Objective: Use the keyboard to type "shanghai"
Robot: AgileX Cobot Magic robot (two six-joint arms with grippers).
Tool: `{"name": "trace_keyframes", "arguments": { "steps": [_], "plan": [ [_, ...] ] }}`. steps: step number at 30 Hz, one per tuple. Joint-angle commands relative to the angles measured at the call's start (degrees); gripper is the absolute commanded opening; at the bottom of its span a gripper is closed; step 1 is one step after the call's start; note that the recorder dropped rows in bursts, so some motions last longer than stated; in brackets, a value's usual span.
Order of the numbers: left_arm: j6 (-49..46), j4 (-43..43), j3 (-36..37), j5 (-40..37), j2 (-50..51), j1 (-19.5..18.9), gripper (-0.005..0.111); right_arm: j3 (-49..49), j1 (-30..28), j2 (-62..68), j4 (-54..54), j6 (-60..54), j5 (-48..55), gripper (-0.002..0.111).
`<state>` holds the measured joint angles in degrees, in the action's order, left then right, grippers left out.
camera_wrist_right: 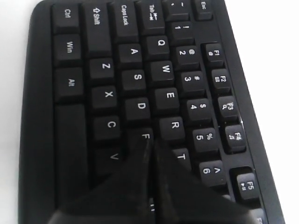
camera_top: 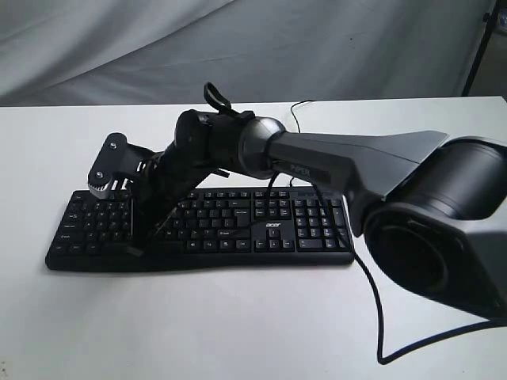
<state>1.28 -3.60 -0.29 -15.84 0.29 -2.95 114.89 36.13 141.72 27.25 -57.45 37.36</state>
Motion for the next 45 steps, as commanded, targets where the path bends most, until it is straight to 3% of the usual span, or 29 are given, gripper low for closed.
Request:
{"name": "trace_keyframes", "arguments": {
  "steps": [1, 25, 32, 45],
  "plan": [
    [0.1, 0.0, 0.3, 0.6, -0.3, -0.1, 0.001, 0.2, 0.0, 0.0, -0.6, 0.1, -0.3, 0.000],
    [0.1, 0.0, 0.3, 0.6, -0.3, -0.1, 0.001, 0.3, -0.1, 1.2, -1.2, 0.2, 0.4, 0.000],
    [0.1, 0.0, 0.3, 0.6, -0.3, -0.1, 0.001, 5.2, -0.1, 0.4, -1.5, 1.0, 5.1, 0.000],
    [0.1, 0.0, 0.3, 0.6, -0.3, -0.1, 0.001, 5.2, -0.2, -2.3, -3.8, 2.0, 8.6, 0.000]
  ]
}}
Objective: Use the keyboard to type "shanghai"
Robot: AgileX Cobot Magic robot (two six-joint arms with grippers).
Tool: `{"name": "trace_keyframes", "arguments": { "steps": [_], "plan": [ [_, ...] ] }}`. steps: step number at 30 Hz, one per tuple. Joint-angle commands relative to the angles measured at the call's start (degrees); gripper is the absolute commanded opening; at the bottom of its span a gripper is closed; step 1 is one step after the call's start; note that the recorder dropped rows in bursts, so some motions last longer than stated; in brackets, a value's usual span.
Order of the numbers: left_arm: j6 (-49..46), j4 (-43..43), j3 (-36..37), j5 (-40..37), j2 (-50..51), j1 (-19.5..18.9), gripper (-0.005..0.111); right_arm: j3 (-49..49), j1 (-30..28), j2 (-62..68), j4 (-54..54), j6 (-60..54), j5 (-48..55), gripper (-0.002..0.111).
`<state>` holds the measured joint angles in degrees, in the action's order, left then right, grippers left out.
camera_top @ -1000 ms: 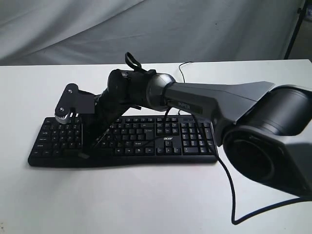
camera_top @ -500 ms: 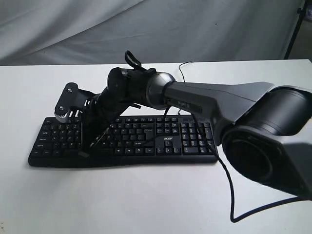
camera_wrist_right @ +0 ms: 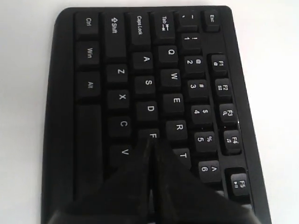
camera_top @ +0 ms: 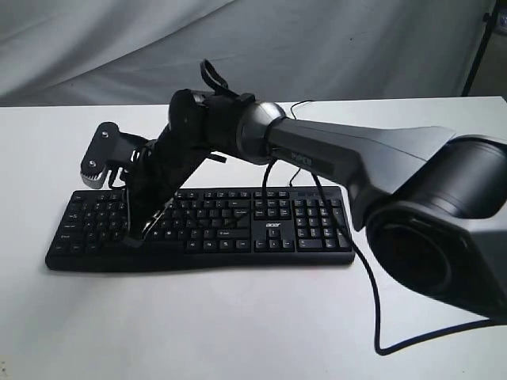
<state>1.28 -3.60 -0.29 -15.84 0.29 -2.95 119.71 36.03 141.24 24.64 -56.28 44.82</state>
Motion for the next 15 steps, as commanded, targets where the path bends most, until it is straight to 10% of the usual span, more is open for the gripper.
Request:
{"name": "trace_keyframes", "arguments": {
  "steps": [1, 15],
  "plan": [
    [0.1, 0.0, 0.3, 0.6, -0.3, -0.1, 0.001, 0.4, -0.2, -2.1, -1.4, 0.8, 1.3, 0.000],
    [0.1, 0.0, 0.3, 0.6, -0.3, -0.1, 0.001, 0.1, -2.8, -3.0, 1.8, 0.6, 3.4, 0.000]
  ]
}}
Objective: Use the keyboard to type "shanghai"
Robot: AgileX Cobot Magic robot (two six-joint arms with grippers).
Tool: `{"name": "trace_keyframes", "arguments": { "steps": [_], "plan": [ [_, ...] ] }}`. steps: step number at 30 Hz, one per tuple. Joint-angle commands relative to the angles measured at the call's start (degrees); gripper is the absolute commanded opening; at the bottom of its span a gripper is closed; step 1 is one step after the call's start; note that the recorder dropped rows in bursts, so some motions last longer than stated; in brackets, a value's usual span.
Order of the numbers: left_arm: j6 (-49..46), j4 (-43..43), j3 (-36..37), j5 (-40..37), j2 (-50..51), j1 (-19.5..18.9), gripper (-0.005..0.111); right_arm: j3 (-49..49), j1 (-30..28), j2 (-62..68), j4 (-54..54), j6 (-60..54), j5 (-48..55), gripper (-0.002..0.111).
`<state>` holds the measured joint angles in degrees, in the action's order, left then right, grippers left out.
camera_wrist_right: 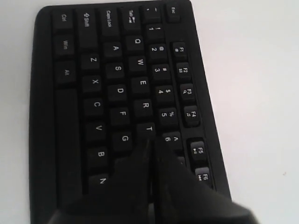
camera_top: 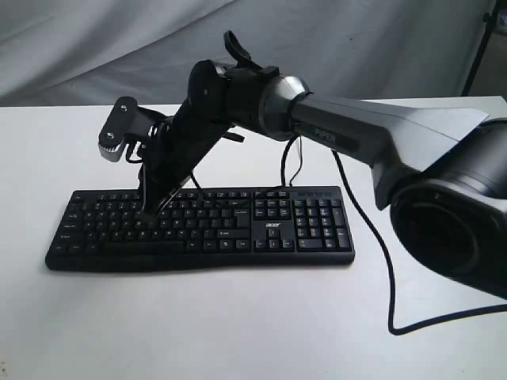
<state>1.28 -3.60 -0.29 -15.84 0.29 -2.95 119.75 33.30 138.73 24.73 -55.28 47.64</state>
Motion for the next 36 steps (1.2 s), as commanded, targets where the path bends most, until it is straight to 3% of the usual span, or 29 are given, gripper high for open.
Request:
{"name": "trace_keyframes", "arguments": {
  "steps": [1, 36],
  "plan": [
    [0.1, 0.0, 0.3, 0.6, -0.3, -0.1, 0.001, 0.0, 0.1, -0.5, 1.7, -0.4, 0.5, 0.000],
    [0.1, 0.0, 0.3, 0.6, -0.3, -0.1, 0.001, -4.8, 0.8, 1.9, 1.5, -3.2, -6.0, 0.000]
  ]
}}
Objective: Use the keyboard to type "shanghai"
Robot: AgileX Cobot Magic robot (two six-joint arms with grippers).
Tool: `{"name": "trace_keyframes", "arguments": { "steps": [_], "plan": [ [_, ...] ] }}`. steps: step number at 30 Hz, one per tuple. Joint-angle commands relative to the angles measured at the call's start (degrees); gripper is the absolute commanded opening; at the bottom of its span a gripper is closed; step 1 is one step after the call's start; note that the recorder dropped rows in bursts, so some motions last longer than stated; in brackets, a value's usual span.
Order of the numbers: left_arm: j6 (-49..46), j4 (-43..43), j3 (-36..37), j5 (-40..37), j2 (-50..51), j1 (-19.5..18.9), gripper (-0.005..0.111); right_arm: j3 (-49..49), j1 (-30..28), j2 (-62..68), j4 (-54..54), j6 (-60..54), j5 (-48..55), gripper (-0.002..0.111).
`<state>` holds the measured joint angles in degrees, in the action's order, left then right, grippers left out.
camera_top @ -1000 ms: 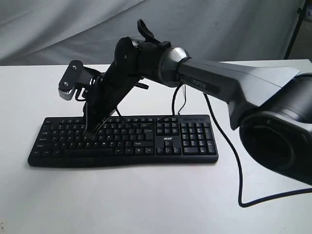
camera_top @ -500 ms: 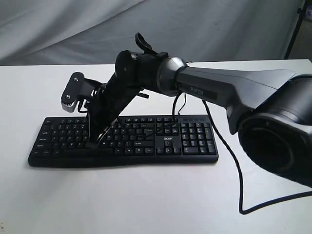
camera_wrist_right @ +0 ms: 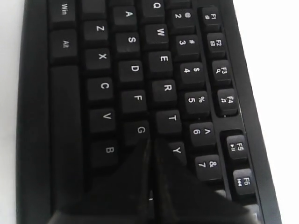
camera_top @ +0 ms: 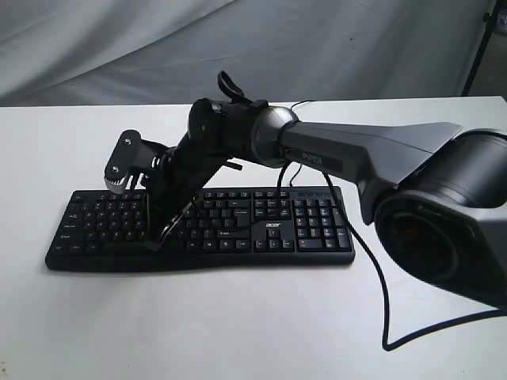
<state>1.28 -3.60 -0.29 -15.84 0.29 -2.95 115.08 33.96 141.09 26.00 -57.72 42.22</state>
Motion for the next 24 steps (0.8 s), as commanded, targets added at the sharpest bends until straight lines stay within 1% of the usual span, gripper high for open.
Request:
{"name": "trace_keyframes", "arguments": {
  "steps": [1, 24],
  "plan": [
    [0.1, 0.0, 0.3, 0.6, -0.3, -0.1, 0.001, -0.1, 0.2, -0.4, 0.2, -0.9, -0.5, 0.000],
    [0.1, 0.0, 0.3, 0.6, -0.3, -0.1, 0.001, -0.1, 0.2, 1.1, 0.4, -1.8, 0.0, 0.000]
  ]
}}
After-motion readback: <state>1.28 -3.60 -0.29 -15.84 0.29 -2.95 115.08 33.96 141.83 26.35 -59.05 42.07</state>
